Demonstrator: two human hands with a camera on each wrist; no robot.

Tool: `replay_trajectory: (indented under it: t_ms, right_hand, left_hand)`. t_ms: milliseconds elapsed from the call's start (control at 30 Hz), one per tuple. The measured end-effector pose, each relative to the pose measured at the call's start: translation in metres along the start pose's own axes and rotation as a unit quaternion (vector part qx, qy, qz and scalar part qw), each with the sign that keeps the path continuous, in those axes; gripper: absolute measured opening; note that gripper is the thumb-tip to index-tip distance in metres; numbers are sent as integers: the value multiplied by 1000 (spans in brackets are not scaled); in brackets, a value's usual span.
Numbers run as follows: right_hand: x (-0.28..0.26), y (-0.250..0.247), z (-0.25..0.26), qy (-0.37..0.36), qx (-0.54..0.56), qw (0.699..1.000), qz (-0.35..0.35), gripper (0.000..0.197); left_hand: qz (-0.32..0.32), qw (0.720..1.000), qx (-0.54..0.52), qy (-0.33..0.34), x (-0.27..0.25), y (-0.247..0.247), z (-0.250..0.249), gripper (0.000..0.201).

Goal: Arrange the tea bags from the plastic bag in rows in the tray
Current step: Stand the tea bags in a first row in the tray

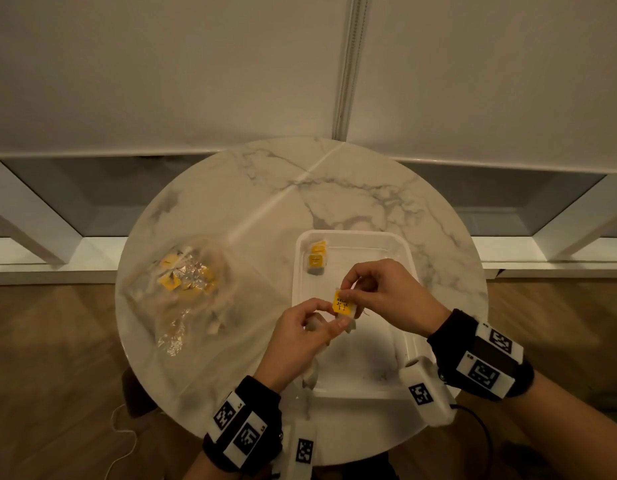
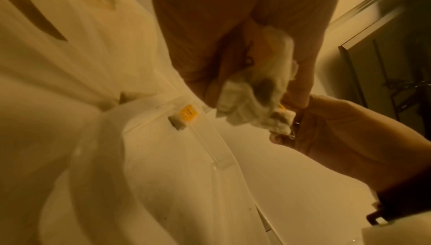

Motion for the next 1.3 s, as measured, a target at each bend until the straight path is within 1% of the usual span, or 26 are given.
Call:
replay_trajectory:
  t_ms: [133, 200, 267, 367, 433, 500, 567, 633, 733, 867, 933, 1000, 1067, 1133, 1200, 1300]
  right_hand:
    - [0, 3, 3, -8, 4, 999, 33, 7]
    - [1, 3, 3, -7, 6, 999, 35, 7]
    - [2, 3, 3, -6, 12, 1000, 25, 8]
    - [2, 3, 0, 9, 31, 999, 19, 13]
    - [1, 5, -3, 24, 31, 998, 43, 17]
    - [1, 5, -4, 28, 26, 997, 61, 14]
    - [2, 1, -3, 19, 25, 998, 48, 12]
    - [4, -4, -1, 4, 43, 999, 26, 12]
    - [6, -5, -1, -3, 66, 998, 24, 11]
    - [8, -6, -2, -14, 62, 998, 20, 11]
    - [8, -4, -2, -19, 72, 997, 31, 10]
    - [7, -2, 0, -24, 87, 995, 42, 10]
    - [6, 0, 2, -33, 110, 993, 41, 10]
    - [6, 0, 4, -40, 128, 990, 33, 10]
    - [6, 0, 3, -40, 134, 990, 19, 10]
    - [6, 1, -2, -32, 137, 990, 6, 11]
  left_hand:
    - [28, 1000, -10, -7, -3, 8, 5, 22]
    - [45, 999, -20, -1, -5, 12, 6, 22]
    - [54, 998, -43, -6, -8, 16, 8, 29]
    - [32, 994, -98, -26, -11, 20, 11, 34]
    - [-2, 992, -121, -34, -11, 17, 15, 34]
    - [-26, 991, -130, -33, -10, 14, 18, 38]
    - [-24, 993, -115, -30, -9, 14, 20, 34]
    - [-11, 996, -85, -26, -9, 15, 20, 23]
    - [-3, 999, -38, -22, -8, 11, 19, 15]
    - [-21, 999, -37, -9, -3, -9, 6, 15]
    - [-19, 999, -47, -5, 1, -18, -4, 12]
    - [4, 998, -58, -7, 7, -21, -10, 15]
    - [38, 998, -42, -7, 11, -17, -12, 19]
    - [61, 998, -33, 1, 12, -11, -13, 26]
    - [57, 998, -30, 8, 13, -10, -11, 30]
    - [42, 999, -11, 19, 15, -12, -12, 22]
Point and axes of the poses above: each hand's wrist, its own x-axis towards the middle knuckle, its own y-axis out of the palm, z = x × y, the point moved 7 cm from there along x, towards the middle knuckle, and after that the axes turned 3 degrees about y, right-handed, at the moved point
